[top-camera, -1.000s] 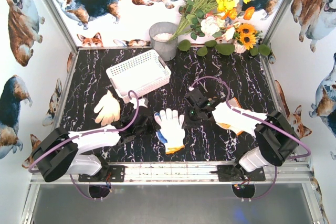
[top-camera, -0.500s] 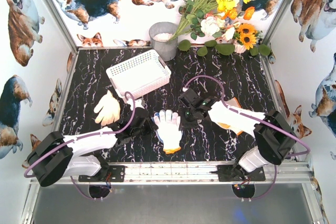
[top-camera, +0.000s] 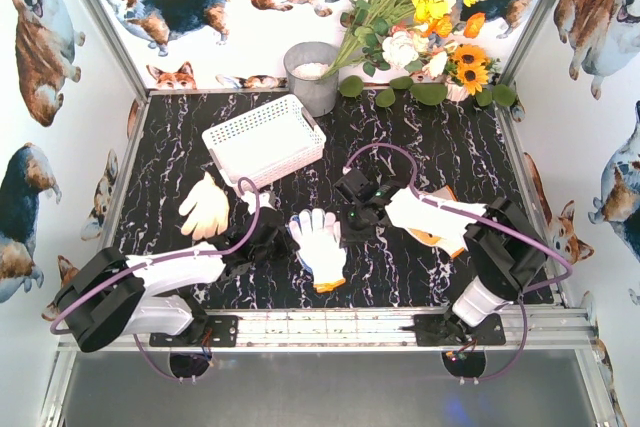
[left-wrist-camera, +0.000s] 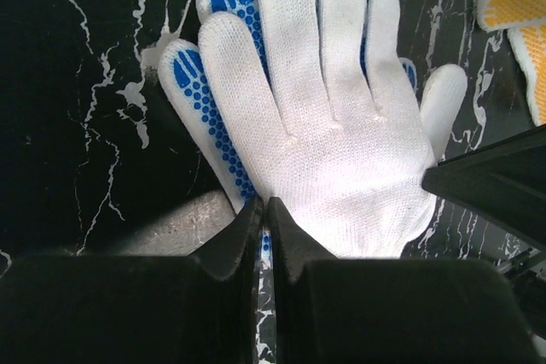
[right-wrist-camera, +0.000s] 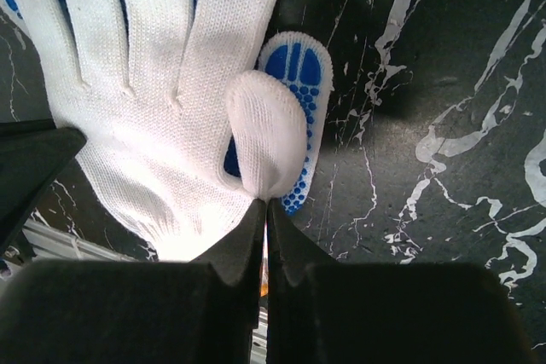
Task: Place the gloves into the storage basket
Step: Pair the glove with the glove.
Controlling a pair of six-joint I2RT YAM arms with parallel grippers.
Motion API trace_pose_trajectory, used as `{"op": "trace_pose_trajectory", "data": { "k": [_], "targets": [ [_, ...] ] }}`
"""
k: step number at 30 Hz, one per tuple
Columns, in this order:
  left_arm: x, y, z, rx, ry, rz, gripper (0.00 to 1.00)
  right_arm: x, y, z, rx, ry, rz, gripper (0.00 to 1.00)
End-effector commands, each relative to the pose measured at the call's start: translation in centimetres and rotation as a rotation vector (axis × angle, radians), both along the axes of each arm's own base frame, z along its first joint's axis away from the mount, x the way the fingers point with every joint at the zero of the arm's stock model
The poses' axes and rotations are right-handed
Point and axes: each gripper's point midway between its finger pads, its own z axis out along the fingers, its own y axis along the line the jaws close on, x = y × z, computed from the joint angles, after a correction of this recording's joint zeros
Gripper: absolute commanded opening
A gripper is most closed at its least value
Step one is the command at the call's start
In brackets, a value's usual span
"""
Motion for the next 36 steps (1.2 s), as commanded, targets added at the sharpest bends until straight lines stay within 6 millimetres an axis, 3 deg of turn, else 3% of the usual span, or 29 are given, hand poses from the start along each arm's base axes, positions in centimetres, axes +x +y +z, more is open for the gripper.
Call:
{"op": "trace_pose_trajectory", "data": {
  "k": [1,15,18,22,25,27,31,36],
  "targets": [
    [-0.1,0.9,-0.9,0.022,0.013,0.032,0.0,2.0,1.7,1.3,0.042,-0.076,0.011,0.0],
    [-0.5,1.8,-2.3,0.077,0.059,0.055,0.0,3.2,2.8,0.3,0.037,-0.088,0.054,0.03],
    [-0.5,2.0,-2.2,0.083,0.061,0.061,0.0,3.3,3.1,0.4,0.046,-0.086,0.061,0.1],
    [0.0,3.0,-0.8,0.135,0.042,0.092,0.48,3.4,3.0,1.5,0.052,-0.107,0.063,0.3],
    [0.5,3.5,1.1,0.163,-0.002,0.092,0.64,3.4,2.8,3.4,0.071,-0.138,0.063,0.44],
    [0.8,3.4,2.2,0.168,-0.023,0.081,0.69,3.1,2.4,4.3,0.08,-0.153,0.055,0.48],
    [1.1,1.5,3.5,0.125,-0.031,0.009,0.67,1.8,1.6,5.0,0.116,-0.151,0.023,0.5],
    [1.5,-2.2,3.7,0.016,-0.021,-0.089,0.51,-0.7,2.7,4.6,0.267,-0.073,0.007,0.46]
  ]
}}
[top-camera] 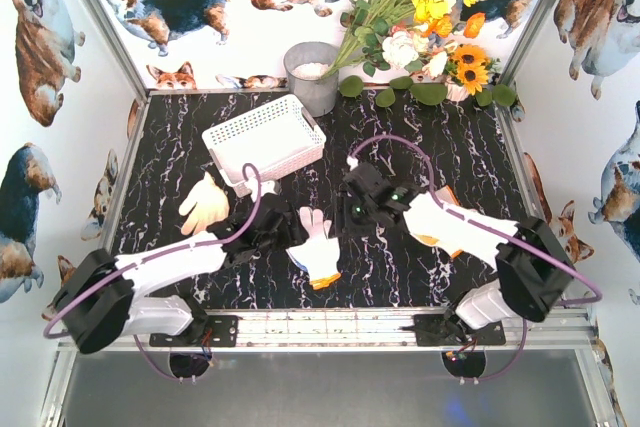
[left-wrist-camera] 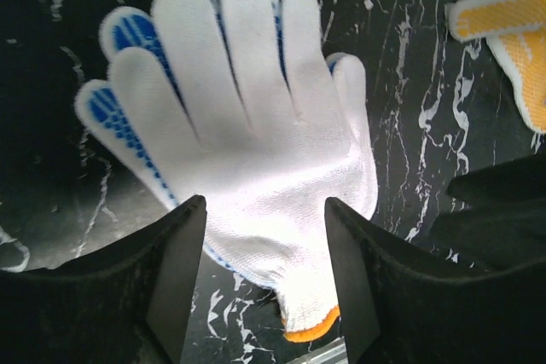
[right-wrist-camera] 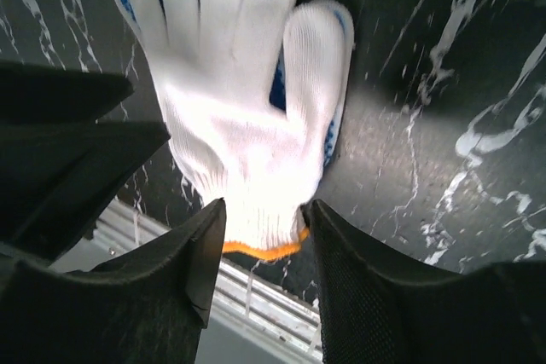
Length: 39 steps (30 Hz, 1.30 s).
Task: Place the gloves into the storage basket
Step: Pair the glove with the glove.
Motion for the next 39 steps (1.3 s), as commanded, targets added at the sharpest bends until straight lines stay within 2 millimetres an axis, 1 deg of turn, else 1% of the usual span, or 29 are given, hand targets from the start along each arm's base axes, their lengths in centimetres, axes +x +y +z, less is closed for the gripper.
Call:
{"op": "trace_pose_trajectory", "data": {
  "k": [1,3,5,8,11,13,15,17,19,20,21,23,24,26,28,31,35,36,38,39],
  "targets": [
    [0.5,-2.7,0.5,-0.067,0.002,-0.086,0.48,-1.8,2.0,-0.1,0.173,0.064,-0.004,0.44],
    [0.6,-2.8,-0.1,-0.054,0.012,-0.086,0.42,-2.6,2.8,-0.5,0.229,0.1,0.003,0.42],
    [0.4,-2.9,-1.0,-0.046,0.036,-0.092,0.38,-3.3,3.6,-1.0,0.257,0.139,0.014,0.39],
    [-0.4,-3.0,-2.4,-0.042,0.089,-0.105,0.33,-4.4,4.7,-1.6,0.278,0.172,0.052,0.35],
    [-1.6,-2.4,-3.7,-0.037,0.157,-0.081,0.32,-4.8,5.0,-2.2,0.28,0.185,0.06,0.31],
    [-2.5,-2.2,-4.4,-0.035,0.205,-0.073,0.31,-4.7,4.4,-2.8,0.251,0.173,0.044,0.29],
    [-3.2,-2.5,-4.3,-0.043,0.225,-0.083,0.3,-4.7,3.2,-3.7,0.192,0.16,0.027,0.29],
    [-3.6,-3.3,-3.5,-0.071,0.216,-0.091,0.31,-4.9,2.0,-4.3,0.136,0.15,0.021,0.28],
    [-3.6,-4.3,-1.9,-0.113,0.189,-0.104,0.34,-5.1,0.8,-4.5,0.091,0.138,0.012,0.28],
    [-3.5,-4.3,-1.2,-0.123,0.179,-0.102,0.37,-5.0,0.2,-4.6,0.068,0.126,-0.001,0.28],
    [-3.1,-4.0,-0.5,-0.113,0.161,-0.082,0.41,-5.1,-0.3,-4.4,0.056,0.116,-0.004,0.29],
    [-2.1,-2.8,0.9,-0.074,0.115,-0.042,0.54,-5.2,-1.1,-3.9,0.039,0.091,-0.007,0.31],
    [-1.6,-2.3,1.6,-0.061,0.098,-0.028,0.58,-5.1,-1.3,-3.5,0.031,0.079,-0.004,0.32],
    [-0.4,-1.1,2.4,-0.05,0.081,-0.007,0.63,-5.3,-1.8,-2.7,0.024,0.065,0.008,0.34],
    [0.7,0.1,2.5,-0.042,0.083,0.011,0.64,-5.4,-1.4,-1.6,0.05,0.055,0.022,0.35],
    [2.0,1.5,2.0,-0.025,0.094,0.034,0.63,-5.8,0.0,-0.6,0.124,0.07,0.037,0.36],
    [3.2,3.2,0.9,0.021,0.106,0.068,0.57,-6.3,1.8,-0.7,0.145,0.058,0.058,0.37],
    [3.5,3.5,0.7,0.017,0.108,0.071,0.56,-6.5,2.1,-1.0,0.109,0.042,0.069,0.37],
    [3.7,4.0,0.1,0.026,0.121,0.063,0.56,-6.7,1.8,-1.4,-0.045,-0.031,0.096,0.36],
    [3.7,4.6,-0.3,0.045,0.14,0.062,0.56,-6.6,1.9,-1.2,-0.12,-0.078,0.115,0.37]
  ]
}}
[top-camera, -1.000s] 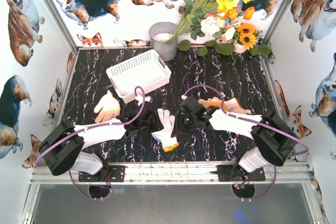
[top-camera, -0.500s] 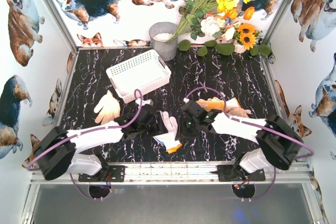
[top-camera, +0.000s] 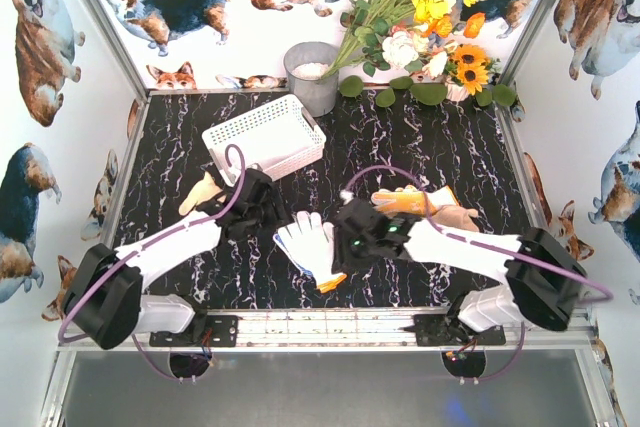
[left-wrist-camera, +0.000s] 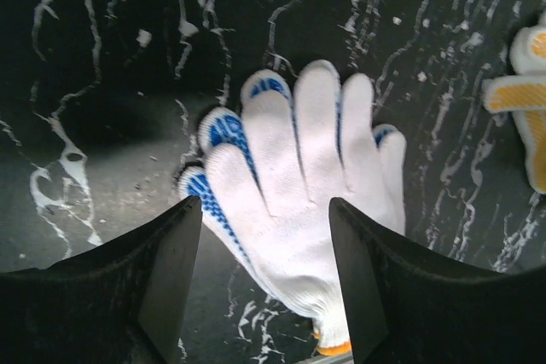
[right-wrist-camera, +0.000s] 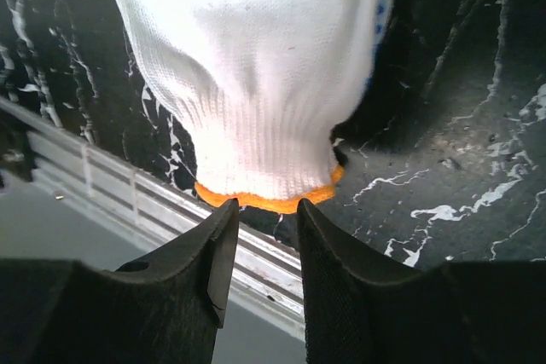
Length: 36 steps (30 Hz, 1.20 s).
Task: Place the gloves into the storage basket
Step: Pair the glove with the glove.
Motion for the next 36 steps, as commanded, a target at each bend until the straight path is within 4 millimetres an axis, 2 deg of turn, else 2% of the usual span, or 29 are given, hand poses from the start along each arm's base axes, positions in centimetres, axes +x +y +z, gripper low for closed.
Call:
{"op": "trace_pose_trajectory", "data": {
  "k": [1,4,7,10,19,24,33,36],
  "targets": [
    [0.3,2.0,-1.2,0.057,0.043,-0.034,0.55,1.3,1.9,2.0,-0.185,-0.219,0.064,0.38],
    [0.4,3.0,-1.9,0.048,0.066,-0.056,0.5,1.4,2.9,2.0,-0.279,-0.298,0.124,0.39],
    [0.4,2.2,-1.9,-0.001,0.063,-0.105,0.47,1.4,4.1,1.6,-0.302,-0.334,0.17,0.41],
    [0.3,1.5,-2.3,-0.048,0.065,-0.141,0.49,1.7,5.8,1.3,-0.28,-0.362,0.206,0.41],
    [0.4,1.2,-3.8,-0.058,0.116,-0.213,0.41,2.4,8.3,0.0,-0.28,-0.388,0.272,0.43],
    [0.6,1.3,-4.0,-0.058,0.103,-0.213,0.31,2.4,9.0,-0.5,-0.277,-0.381,0.281,0.44],
    [1.6,1.9,-3.6,-0.004,0.029,-0.247,0.3,2.8,10.0,-0.8,-0.275,-0.39,0.293,0.42],
    [1.9,1.6,-3.3,-0.013,0.01,-0.278,0.29,2.7,10.2,-1.0,-0.273,-0.384,0.298,0.41]
  ]
}}
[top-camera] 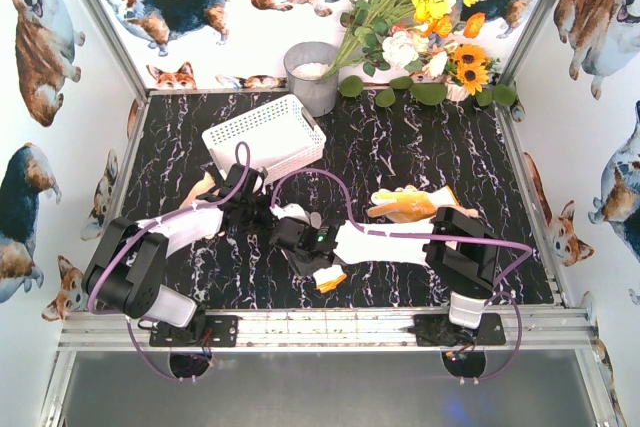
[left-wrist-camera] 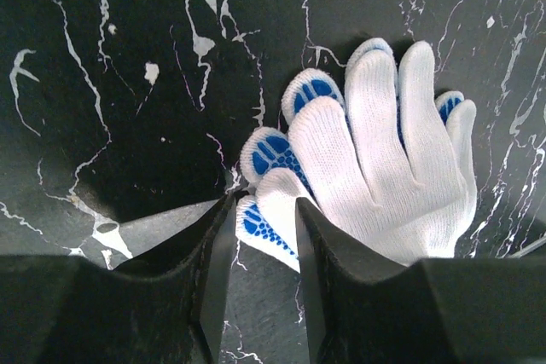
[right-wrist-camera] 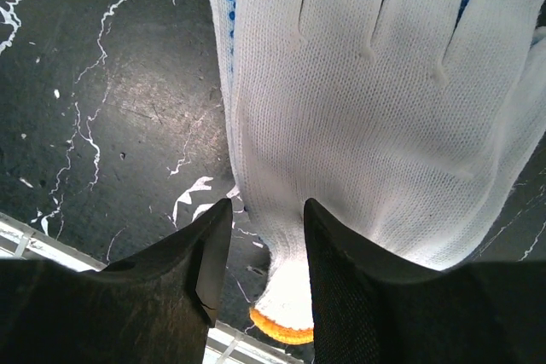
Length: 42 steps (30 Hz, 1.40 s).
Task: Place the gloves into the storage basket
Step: Pair the glove with the glove.
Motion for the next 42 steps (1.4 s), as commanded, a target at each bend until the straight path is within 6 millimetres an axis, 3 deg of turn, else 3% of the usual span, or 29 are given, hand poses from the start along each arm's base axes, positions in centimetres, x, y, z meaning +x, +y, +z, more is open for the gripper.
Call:
{"op": "trace_pose_trajectory", "data": {
  "k": [1,11,19,22,28,30,42],
  "targets": [
    [1.7,-0.2,1.2,-0.012,-0.09,-0.047,0.28,0.8,2.5,1.6,0.076,-0.038,0.013,0.41],
    [1.6,-0.4,0.1,-0.014,-0.088,-0.085,0.19,0.7,2.5,1.1,0.073,-0.027,0.006,0.38],
    [1.7,-0.1,-1.1,0.014,-0.075,-0.094,0.19,0.8,2.1,1.0,0.062,-0.03,-0.02,0.28],
    [1.6,-0.1,-1.1,0.007,-0.077,-0.093,0.17,0.8,2.1,0.9,0.06,-0.033,-0.022,0.21],
    [1.7,0.2,-0.4,0.013,-0.108,-0.083,0.04,0.8,1.9,1.2,0.066,-0.039,-0.024,0.01],
    [1.8,0.3,0.1,0.015,-0.128,-0.078,0.0,0.8,1.8,1.3,0.071,-0.041,-0.025,0.0],
    [0.6,0.9,0.5,0.007,-0.145,-0.051,0.0,0.4,1.7,1.7,0.109,-0.036,-0.019,0.0]
  ]
}}
